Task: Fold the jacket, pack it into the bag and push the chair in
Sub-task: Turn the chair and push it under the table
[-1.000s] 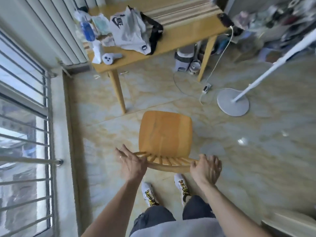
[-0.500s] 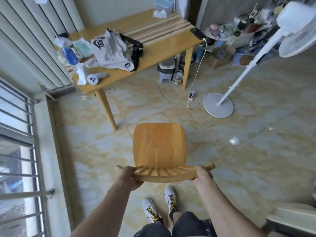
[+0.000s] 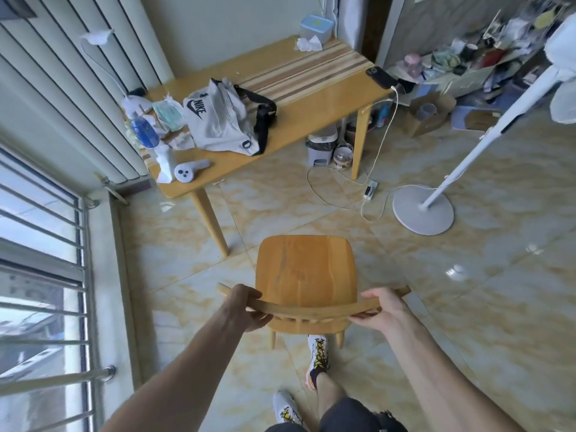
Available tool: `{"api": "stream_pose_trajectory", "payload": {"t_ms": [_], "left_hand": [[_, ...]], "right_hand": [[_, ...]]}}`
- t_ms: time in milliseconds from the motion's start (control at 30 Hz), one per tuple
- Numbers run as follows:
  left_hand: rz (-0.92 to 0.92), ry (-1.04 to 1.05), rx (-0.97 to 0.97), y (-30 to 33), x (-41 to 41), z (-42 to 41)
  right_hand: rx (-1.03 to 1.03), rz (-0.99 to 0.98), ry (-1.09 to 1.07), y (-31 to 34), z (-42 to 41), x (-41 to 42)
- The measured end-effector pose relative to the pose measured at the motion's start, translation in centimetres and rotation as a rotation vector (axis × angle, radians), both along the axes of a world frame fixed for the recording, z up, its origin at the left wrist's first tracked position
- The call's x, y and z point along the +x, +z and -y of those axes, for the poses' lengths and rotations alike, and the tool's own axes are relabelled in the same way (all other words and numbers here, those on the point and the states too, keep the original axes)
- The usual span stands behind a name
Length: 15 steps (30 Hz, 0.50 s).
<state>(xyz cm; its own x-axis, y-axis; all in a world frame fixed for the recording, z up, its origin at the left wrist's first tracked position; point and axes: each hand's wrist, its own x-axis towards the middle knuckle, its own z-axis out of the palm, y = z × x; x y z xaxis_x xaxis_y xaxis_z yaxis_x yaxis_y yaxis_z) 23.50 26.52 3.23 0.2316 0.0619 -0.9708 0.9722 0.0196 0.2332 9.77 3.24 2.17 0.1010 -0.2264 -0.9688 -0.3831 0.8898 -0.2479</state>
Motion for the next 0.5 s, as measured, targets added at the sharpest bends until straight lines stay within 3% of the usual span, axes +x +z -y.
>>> {"api": "stream_pose_trajectory", "payload": {"t_ms": [500], "left_hand": [[0.071, -0.023, 0.083, 4.2, 19.5, 12.7]], "right_hand": [[0.095, 0.012, 0.069, 3.9, 13.5, 20.6]]}}
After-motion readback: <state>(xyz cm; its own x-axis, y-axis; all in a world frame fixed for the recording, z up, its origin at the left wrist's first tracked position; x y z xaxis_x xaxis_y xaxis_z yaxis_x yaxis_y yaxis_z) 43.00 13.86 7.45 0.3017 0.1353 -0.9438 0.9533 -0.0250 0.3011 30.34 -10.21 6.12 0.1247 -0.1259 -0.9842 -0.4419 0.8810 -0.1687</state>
